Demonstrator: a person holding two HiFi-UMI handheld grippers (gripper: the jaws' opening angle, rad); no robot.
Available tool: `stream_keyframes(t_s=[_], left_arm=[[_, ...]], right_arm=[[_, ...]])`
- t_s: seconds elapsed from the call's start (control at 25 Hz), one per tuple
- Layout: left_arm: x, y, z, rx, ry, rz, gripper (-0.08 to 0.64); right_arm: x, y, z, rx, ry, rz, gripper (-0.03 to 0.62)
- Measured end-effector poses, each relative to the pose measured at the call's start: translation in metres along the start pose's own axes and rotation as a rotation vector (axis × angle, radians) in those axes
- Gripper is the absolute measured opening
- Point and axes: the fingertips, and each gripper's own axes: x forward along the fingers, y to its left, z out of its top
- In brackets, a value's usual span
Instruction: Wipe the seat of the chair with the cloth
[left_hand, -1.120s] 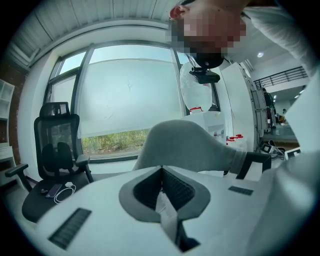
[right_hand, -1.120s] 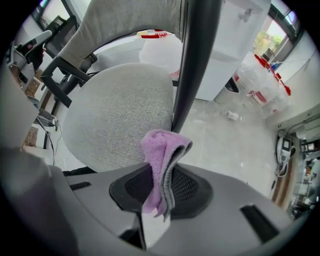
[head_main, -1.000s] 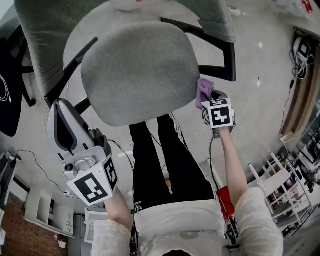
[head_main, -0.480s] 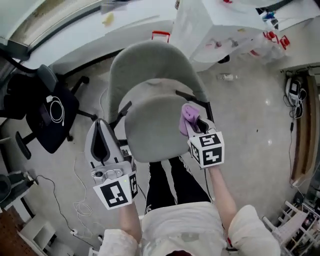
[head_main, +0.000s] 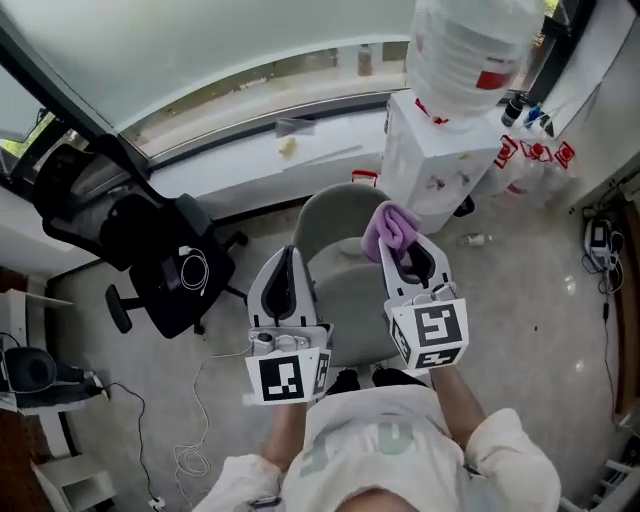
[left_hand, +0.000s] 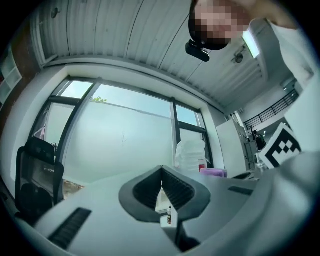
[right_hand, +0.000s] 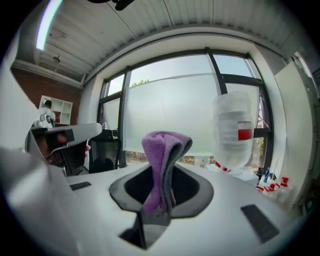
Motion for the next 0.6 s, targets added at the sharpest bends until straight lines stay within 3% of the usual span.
stream_keyframes(t_s=[0.12,0.6], left_arm=[[-0.009,0.001,0.015,0.004,-0.034,0.007,0.012],[-0.027,0.003,0.065,0.072,-0.132,0.009,0.012]], right_arm=[[-0.015,0.005,0.004,-0.069,-0.003,0.002,0.092],[-0.035,0.030,0.042,-0.099,-0.099,0.046,0.092]])
